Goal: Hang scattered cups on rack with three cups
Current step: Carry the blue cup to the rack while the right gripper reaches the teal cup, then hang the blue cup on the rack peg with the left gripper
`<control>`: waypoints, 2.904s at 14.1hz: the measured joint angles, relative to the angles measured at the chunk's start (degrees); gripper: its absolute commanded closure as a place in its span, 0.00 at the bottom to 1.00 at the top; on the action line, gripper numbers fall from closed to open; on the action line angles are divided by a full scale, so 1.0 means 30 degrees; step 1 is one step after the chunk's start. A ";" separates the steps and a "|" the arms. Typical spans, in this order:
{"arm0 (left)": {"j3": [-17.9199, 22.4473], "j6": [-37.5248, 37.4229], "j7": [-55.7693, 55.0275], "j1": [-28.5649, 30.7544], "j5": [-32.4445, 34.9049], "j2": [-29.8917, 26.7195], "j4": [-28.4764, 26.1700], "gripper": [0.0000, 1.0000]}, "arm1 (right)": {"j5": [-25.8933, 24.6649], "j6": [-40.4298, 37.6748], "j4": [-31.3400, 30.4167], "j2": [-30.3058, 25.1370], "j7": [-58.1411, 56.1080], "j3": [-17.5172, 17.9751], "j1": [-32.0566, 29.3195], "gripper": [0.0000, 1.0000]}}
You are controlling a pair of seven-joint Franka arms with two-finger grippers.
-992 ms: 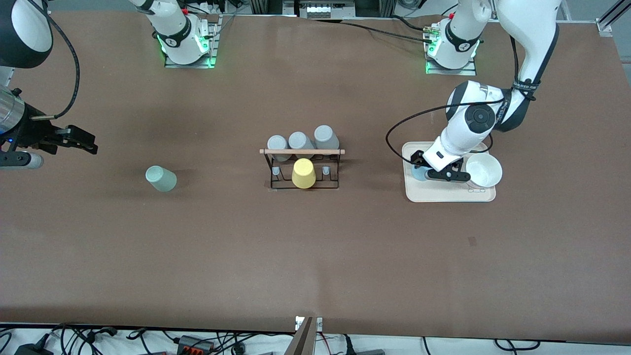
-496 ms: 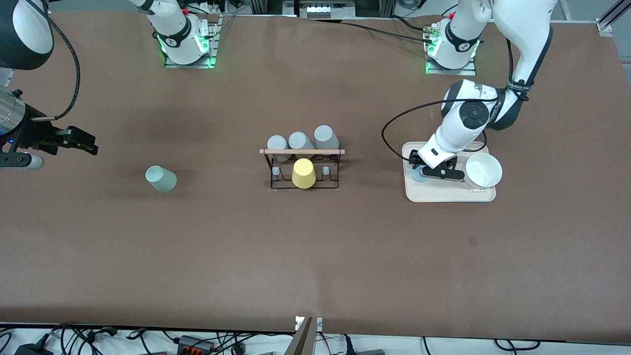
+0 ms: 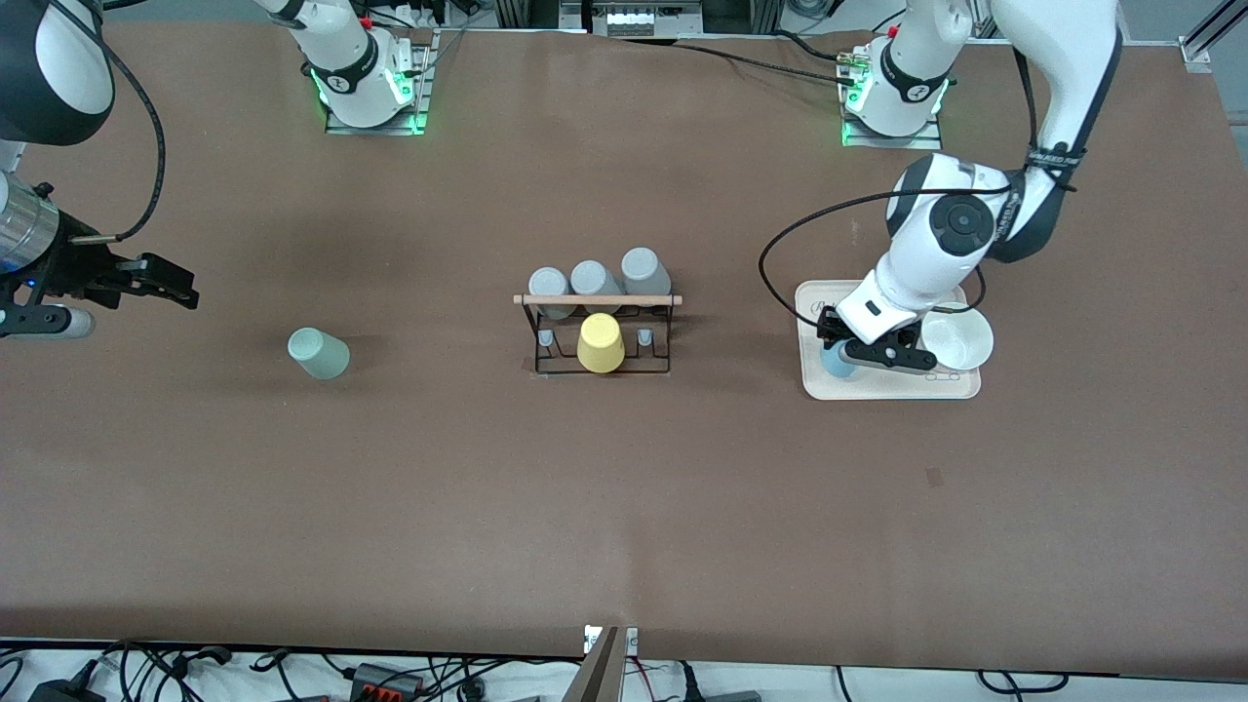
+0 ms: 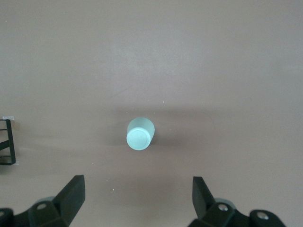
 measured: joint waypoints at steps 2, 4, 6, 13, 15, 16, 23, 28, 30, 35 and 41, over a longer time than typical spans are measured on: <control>-0.0197 -0.2889 0.0037 -0.0294 0.0002 0.0039 0.2737 0.71 | -0.0002 0.0036 -0.0001 -0.0003 0.0000 -0.0003 -0.0006 0.00; -0.0373 -0.4908 -0.0036 -0.1061 0.0001 0.0237 0.5200 0.71 | -0.0004 0.0134 -0.0048 0.0016 0.0000 -0.0010 -0.0022 0.00; -0.0412 -0.6288 -0.0860 -0.2072 0.0000 0.0831 0.7429 0.73 | -0.0004 0.0162 -0.0206 0.0148 0.0000 -0.0010 -0.0017 0.00; -0.0365 -0.6925 -0.6171 -0.6944 0.0054 0.5034 1.2756 0.73 | -0.0004 0.0995 -0.1427 0.0662 0.0000 0.0003 0.0029 0.00; -0.0341 -0.6924 -0.7201 -0.7490 0.0593 0.6170 1.3859 0.73 | -0.0004 0.2012 -0.2288 0.0698 0.0000 0.0027 0.0087 0.00; -0.0335 -0.6925 -0.7890 -0.7685 0.0809 0.6537 1.4164 0.73 | -0.0004 0.2296 -0.2622 0.0736 0.0000 0.0046 0.0146 0.00; -0.0297 -0.6610 -0.9359 -0.8406 0.0902 0.7332 1.4488 0.70 | -0.0004 0.2881 -0.3039 0.1852 0.0000 0.0075 0.0372 0.00; -0.0290 -0.6597 -0.9352 -0.8411 0.0937 0.7689 1.4476 0.69 | -0.0104 0.3406 -0.3145 0.2542 0.0000 0.0076 0.0474 0.00; -0.0282 -0.6597 -0.9342 -0.8411 0.0955 0.7917 1.4471 0.69 | -0.0108 0.4144 -0.3673 0.2757 0.0000 0.0077 0.0566 0.00; -0.0281 -0.6022 -0.9334 -0.8453 0.0961 0.8546 1.4275 0.68 | -0.0119 0.6455 -0.4884 0.3640 0.0000 0.0078 0.0761 0.00; -0.0282 -0.5914 -0.9324 -0.8715 0.0964 0.8803 1.4000 0.59 | -0.0119 0.9026 -0.5989 0.4859 0.0000 0.0078 0.0774 0.00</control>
